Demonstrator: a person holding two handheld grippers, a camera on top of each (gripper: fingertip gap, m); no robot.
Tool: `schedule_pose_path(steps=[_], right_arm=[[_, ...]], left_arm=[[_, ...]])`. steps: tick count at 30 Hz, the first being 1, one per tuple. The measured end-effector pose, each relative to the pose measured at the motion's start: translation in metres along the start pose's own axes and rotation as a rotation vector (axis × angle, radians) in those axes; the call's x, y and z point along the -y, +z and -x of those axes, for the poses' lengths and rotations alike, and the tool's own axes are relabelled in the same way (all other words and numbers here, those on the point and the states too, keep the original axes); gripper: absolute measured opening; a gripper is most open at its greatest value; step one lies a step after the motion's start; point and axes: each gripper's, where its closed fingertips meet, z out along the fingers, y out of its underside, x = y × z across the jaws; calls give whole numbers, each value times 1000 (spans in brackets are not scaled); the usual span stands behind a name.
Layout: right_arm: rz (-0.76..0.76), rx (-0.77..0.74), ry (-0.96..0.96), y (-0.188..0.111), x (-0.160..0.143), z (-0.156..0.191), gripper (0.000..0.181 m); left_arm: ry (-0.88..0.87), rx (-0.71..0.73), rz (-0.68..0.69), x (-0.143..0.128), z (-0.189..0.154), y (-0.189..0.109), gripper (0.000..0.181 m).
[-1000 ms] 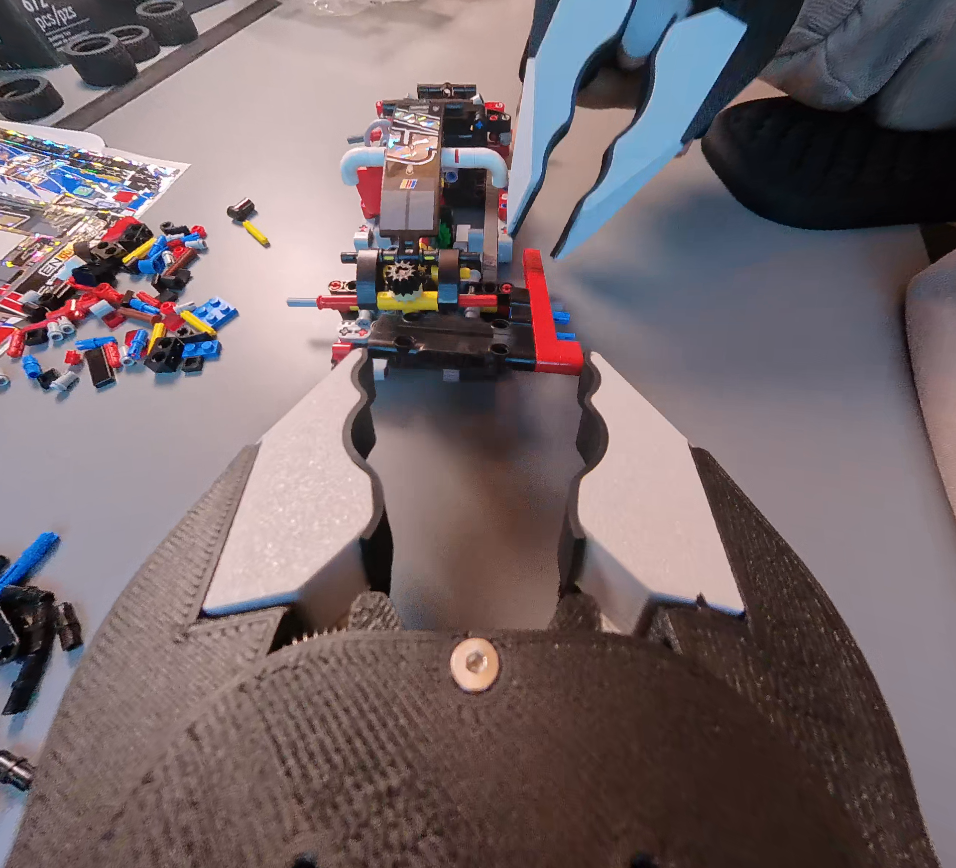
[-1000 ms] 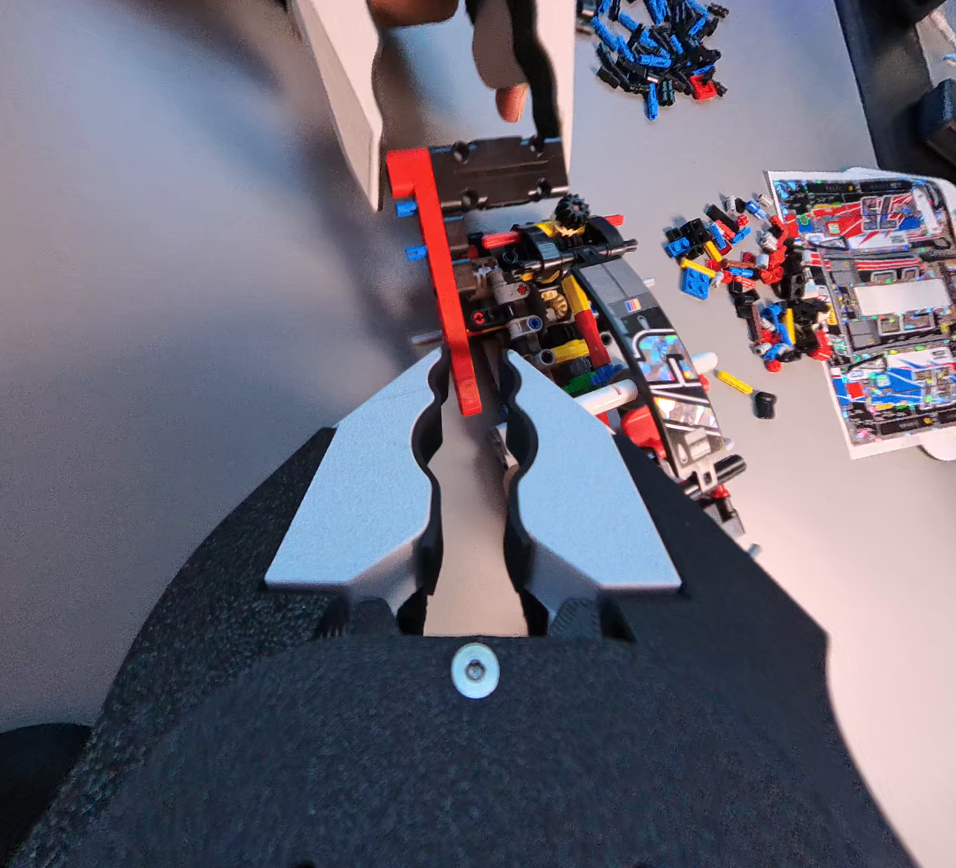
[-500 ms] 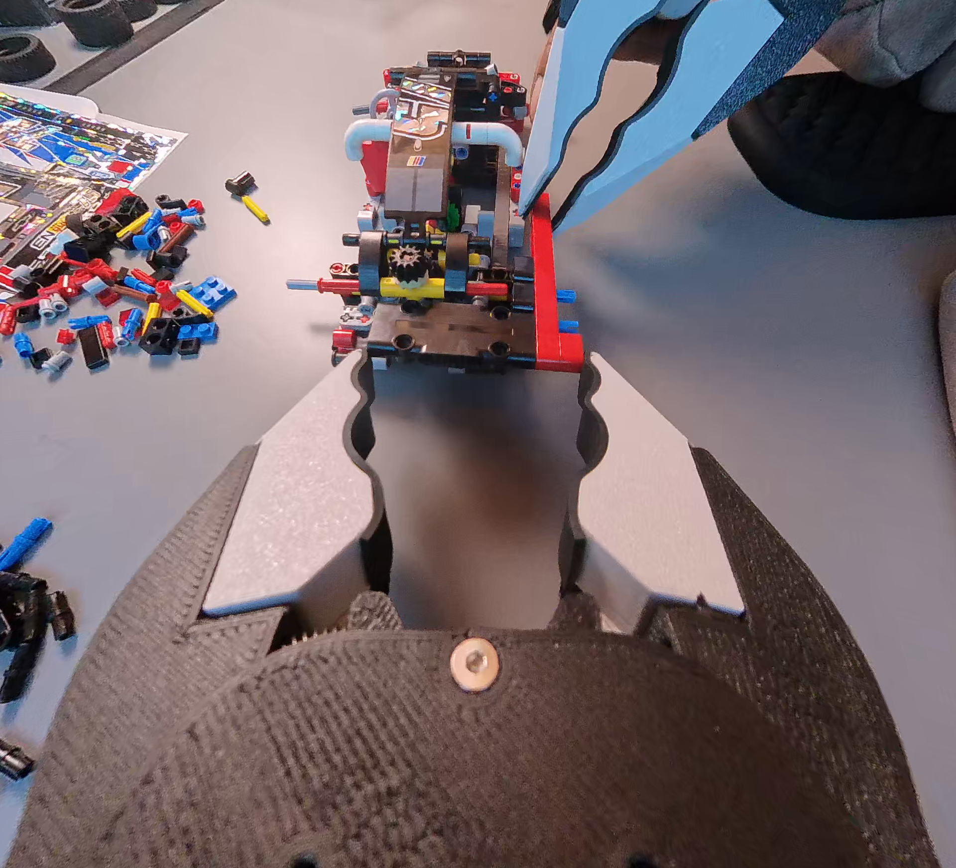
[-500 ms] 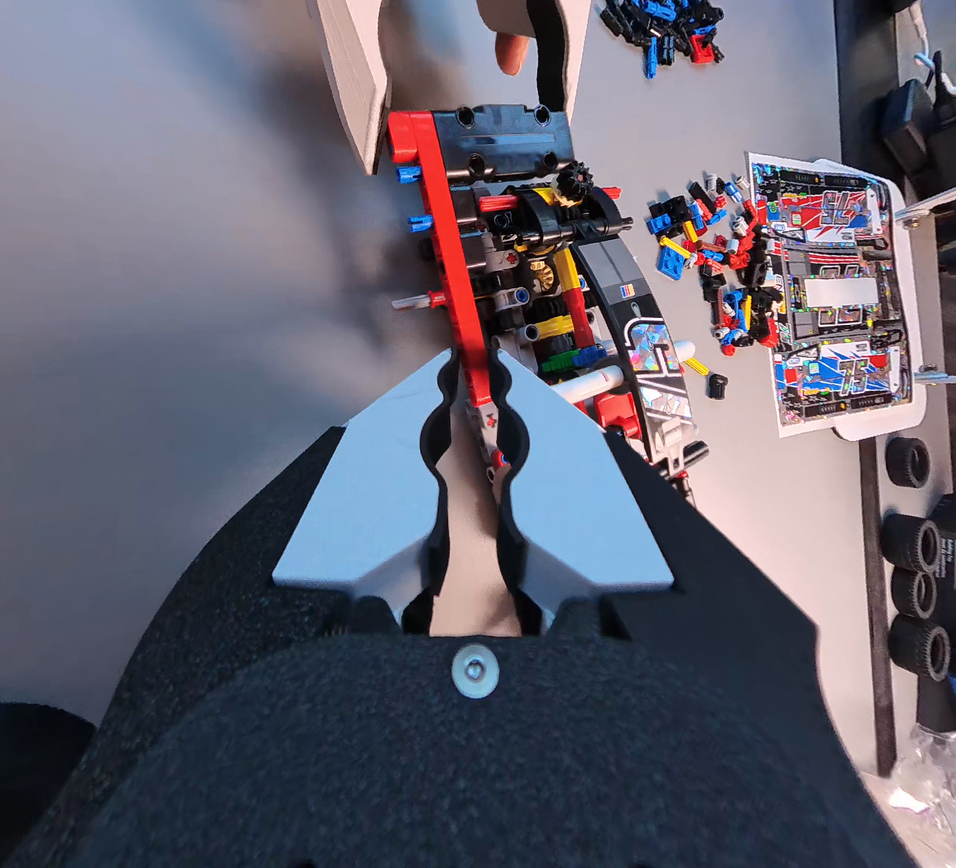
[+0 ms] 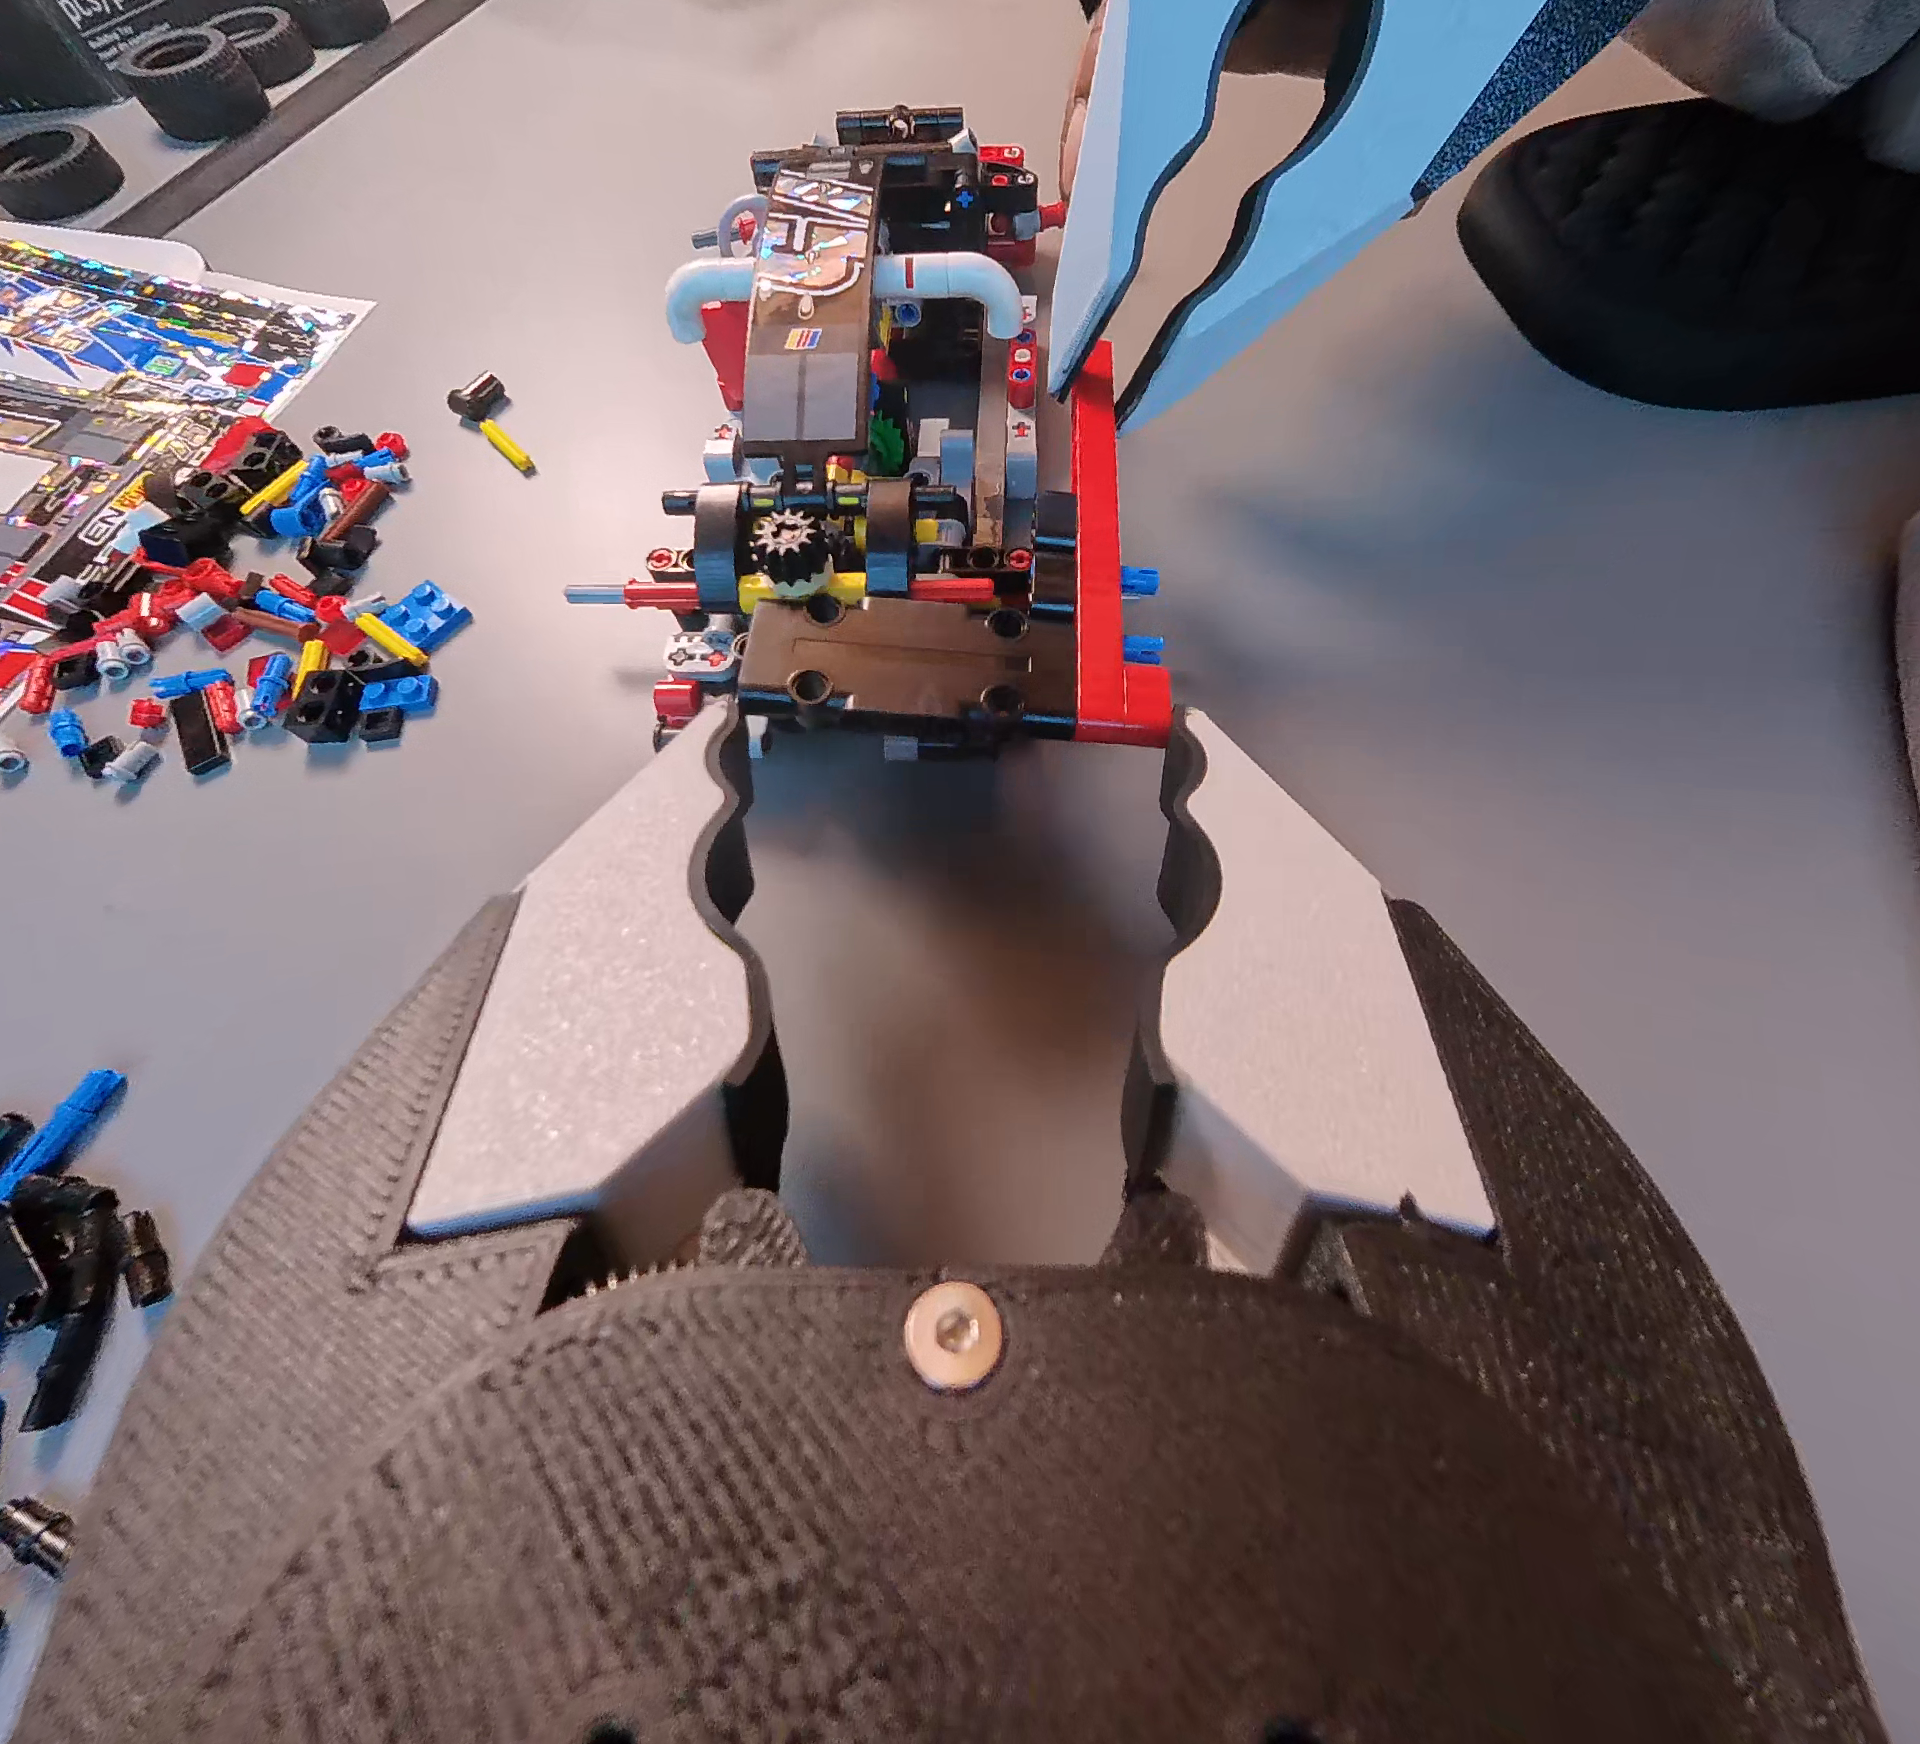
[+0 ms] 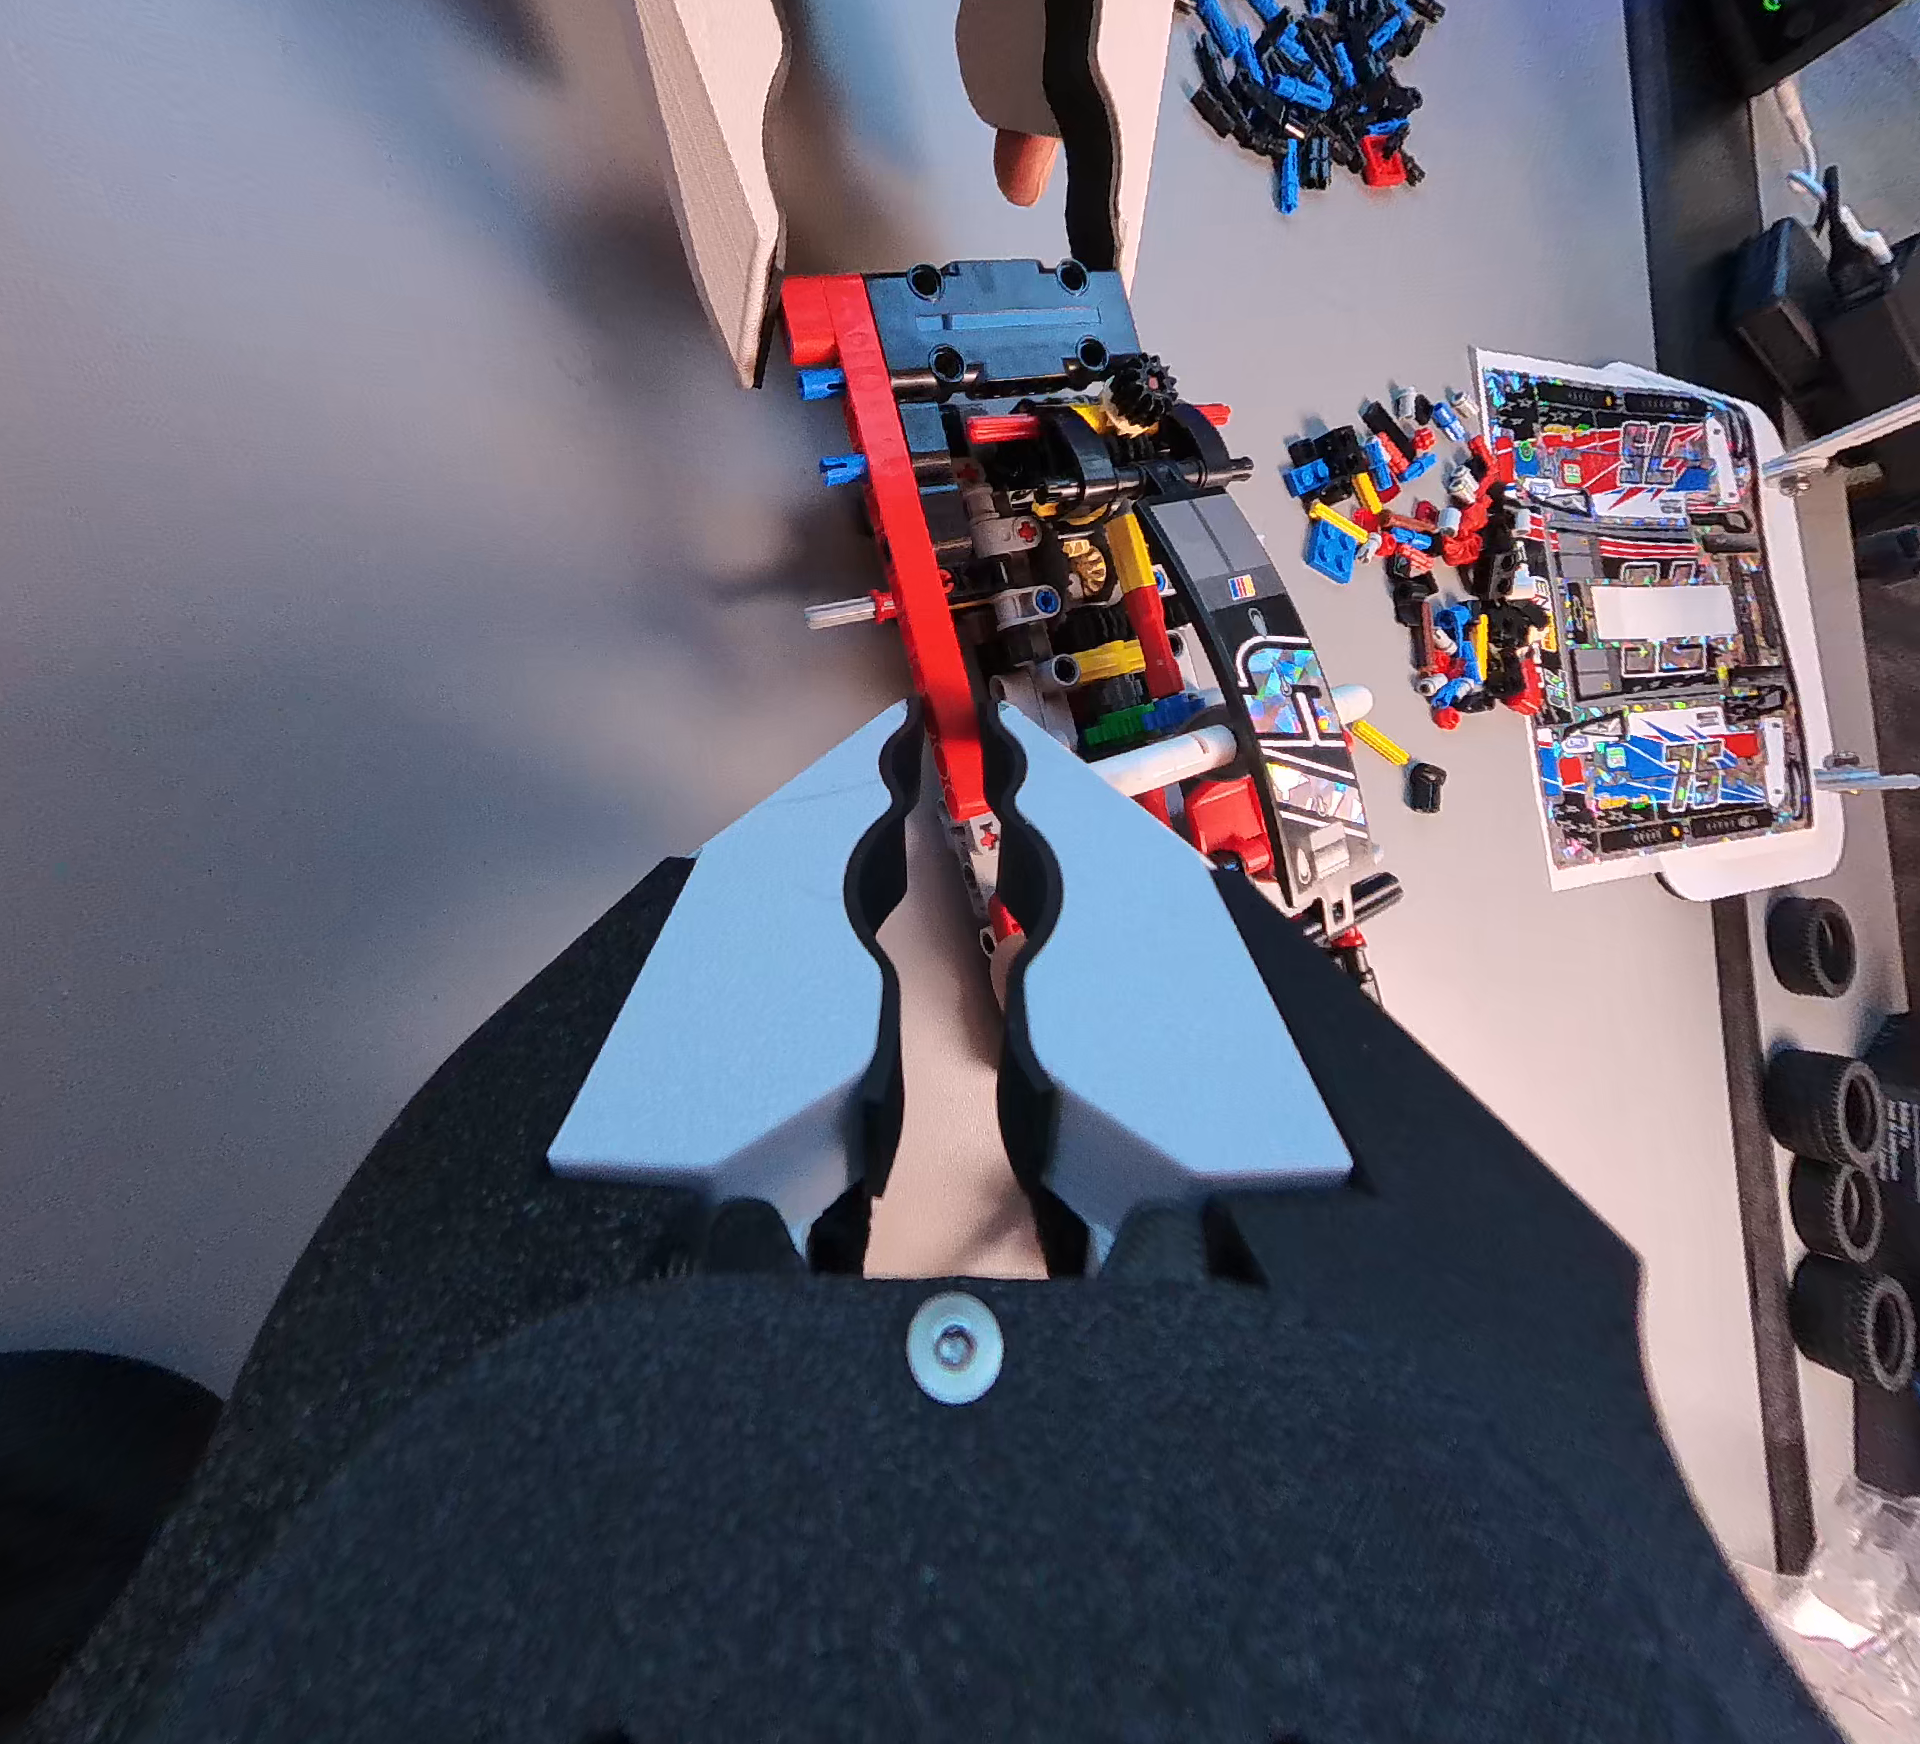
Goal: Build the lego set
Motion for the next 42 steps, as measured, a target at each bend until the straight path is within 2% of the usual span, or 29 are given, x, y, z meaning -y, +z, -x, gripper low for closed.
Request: schedule_pose_path(steps=[28, 30, 31, 32, 33, 36, 42], right_arm=[[-68, -75, 79, 7, -1, -15, 8], [-82, -92, 90, 7, 0, -18, 7], [-89, -96, 99, 7, 1, -19, 6], [-91, -94, 105, 7, 1, -19, 6], [-92, -95, 105, 7, 1, -19, 6], [-86, -95, 103, 9, -2, -19, 6], [-119, -63, 112, 9, -2, -17, 5]], left_arm=[[-10, 82, 8, 0, 16, 3, 78], [-6, 91, 1, 0, 17, 1, 41], [-3, 115, -10, 2, 21, 0, 36], [-4, 145, -28, 5, 25, -1, 54], [-7, 156, -28, 6, 28, -3, 61], [-28, 135, -19, 3, 27, -2, 62], [-5, 69, -15, 1, 27, -1, 79]])
